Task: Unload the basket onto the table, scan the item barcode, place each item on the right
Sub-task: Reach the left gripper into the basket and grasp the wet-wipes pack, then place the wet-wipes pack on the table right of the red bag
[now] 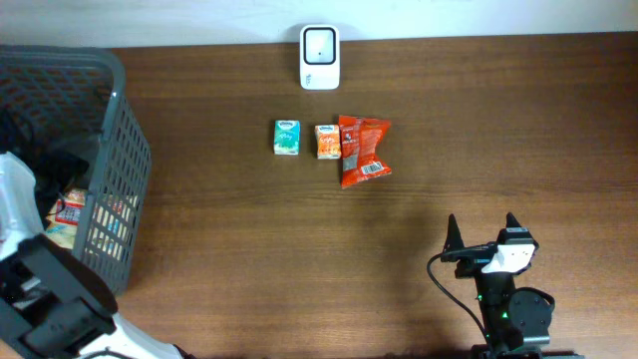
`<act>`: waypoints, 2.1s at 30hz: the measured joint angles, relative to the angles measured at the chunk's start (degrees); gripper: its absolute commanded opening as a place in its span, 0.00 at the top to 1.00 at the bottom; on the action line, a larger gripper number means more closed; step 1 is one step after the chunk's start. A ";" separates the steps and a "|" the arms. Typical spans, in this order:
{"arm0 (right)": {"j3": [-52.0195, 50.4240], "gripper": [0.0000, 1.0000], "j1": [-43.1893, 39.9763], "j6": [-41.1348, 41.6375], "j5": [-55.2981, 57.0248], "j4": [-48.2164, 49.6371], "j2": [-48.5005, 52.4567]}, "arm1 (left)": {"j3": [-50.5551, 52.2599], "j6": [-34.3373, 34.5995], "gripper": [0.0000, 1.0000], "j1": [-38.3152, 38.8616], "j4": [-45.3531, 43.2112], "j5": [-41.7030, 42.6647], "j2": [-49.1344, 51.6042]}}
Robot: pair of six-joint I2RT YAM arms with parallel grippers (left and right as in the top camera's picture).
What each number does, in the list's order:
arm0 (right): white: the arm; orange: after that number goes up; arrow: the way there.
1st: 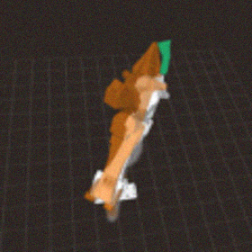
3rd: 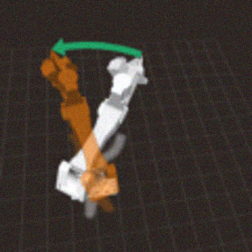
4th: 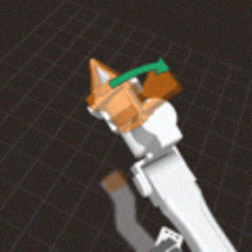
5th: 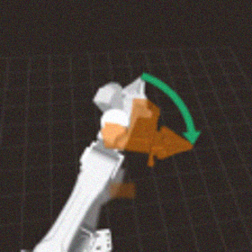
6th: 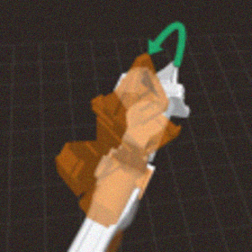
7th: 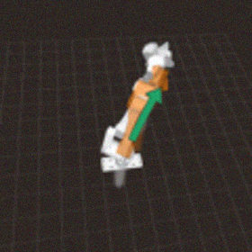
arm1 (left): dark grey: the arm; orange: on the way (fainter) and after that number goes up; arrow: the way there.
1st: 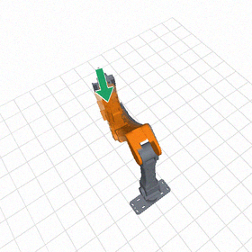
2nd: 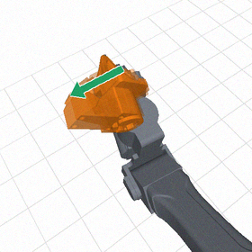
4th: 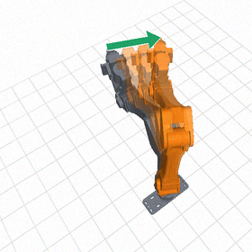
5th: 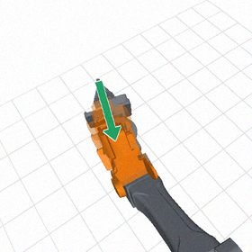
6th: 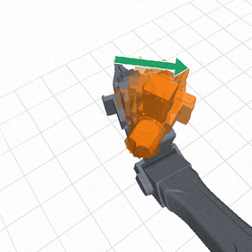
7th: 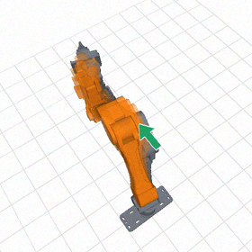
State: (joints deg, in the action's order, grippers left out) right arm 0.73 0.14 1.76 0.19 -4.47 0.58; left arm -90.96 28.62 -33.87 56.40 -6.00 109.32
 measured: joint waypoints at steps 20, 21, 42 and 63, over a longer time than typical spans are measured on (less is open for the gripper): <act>0.00 0.02 0.00 -0.02 0.00 0.00 0.00 | -5.20 1.18 1.00 0.15 8.81 -2.12 11.69; 0.00 0.01 0.00 0.00 0.02 0.00 0.00 | -8.79 1.22 1.00 0.15 13.51 -1.53 12.28; 0.00 0.01 0.00 -0.02 0.02 0.00 0.00 | -59.32 -4.44 1.00 40.22 38.51 19.78 -1.25; 0.00 0.01 0.00 0.00 0.00 0.00 0.00 | -52.39 -6.71 0.93 73.26 -1.25 8.24 35.52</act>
State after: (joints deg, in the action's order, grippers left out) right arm 0.73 0.14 1.76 0.19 -4.47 0.58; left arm -143.35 21.91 39.40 55.16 2.24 144.84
